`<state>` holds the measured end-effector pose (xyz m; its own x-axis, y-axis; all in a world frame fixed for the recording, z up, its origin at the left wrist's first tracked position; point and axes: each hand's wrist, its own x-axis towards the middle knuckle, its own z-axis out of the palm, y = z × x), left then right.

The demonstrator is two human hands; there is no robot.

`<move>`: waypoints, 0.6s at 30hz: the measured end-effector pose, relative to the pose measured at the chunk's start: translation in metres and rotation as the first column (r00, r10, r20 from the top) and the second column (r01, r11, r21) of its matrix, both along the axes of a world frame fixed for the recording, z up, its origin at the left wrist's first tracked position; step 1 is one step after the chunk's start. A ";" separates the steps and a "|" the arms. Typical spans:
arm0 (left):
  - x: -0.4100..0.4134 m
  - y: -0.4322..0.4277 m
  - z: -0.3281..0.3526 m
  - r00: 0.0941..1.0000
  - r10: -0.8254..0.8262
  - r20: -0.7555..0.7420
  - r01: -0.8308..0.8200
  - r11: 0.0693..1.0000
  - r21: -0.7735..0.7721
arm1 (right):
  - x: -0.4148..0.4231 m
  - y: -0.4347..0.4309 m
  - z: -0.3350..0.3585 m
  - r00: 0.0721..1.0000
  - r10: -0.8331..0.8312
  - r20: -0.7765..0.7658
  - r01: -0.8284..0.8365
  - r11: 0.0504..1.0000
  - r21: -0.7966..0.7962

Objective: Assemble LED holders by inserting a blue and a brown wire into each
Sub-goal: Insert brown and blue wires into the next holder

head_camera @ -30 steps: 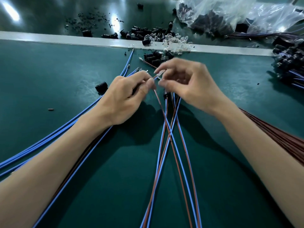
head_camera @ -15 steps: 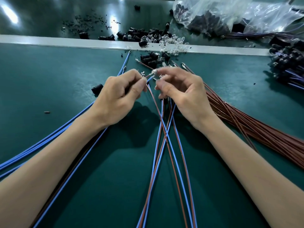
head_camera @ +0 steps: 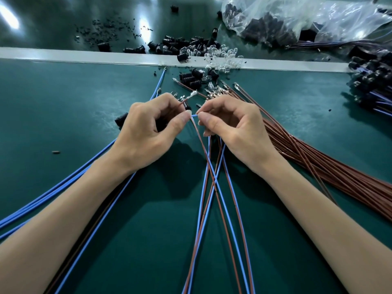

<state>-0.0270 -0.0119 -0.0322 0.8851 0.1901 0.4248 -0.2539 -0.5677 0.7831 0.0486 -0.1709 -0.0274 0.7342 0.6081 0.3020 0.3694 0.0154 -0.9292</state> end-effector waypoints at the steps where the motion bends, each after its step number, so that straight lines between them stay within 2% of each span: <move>1: 0.000 0.000 0.000 1.000 -0.004 -0.005 0.003 1.000 -0.004 | 0.000 0.000 0.000 1.000 0.000 0.006 0.000 1.000 -0.003; 8: 0.000 0.000 0.000 1.000 -0.030 -0.009 0.030 1.000 -0.006 | 0.000 -0.001 0.001 0.994 -0.037 0.099 0.039 0.999 -0.017; 13: -0.001 0.000 0.000 1.000 -0.030 -0.005 0.030 1.000 -0.002 | 0.004 -0.004 0.001 0.997 -0.058 -0.052 0.064 0.990 0.125; 18: 0.000 -0.001 -0.001 1.000 0.002 -0.003 -0.002 1.000 0.014 | 0.005 -0.002 0.000 1.000 -0.001 0.006 0.001 0.998 0.055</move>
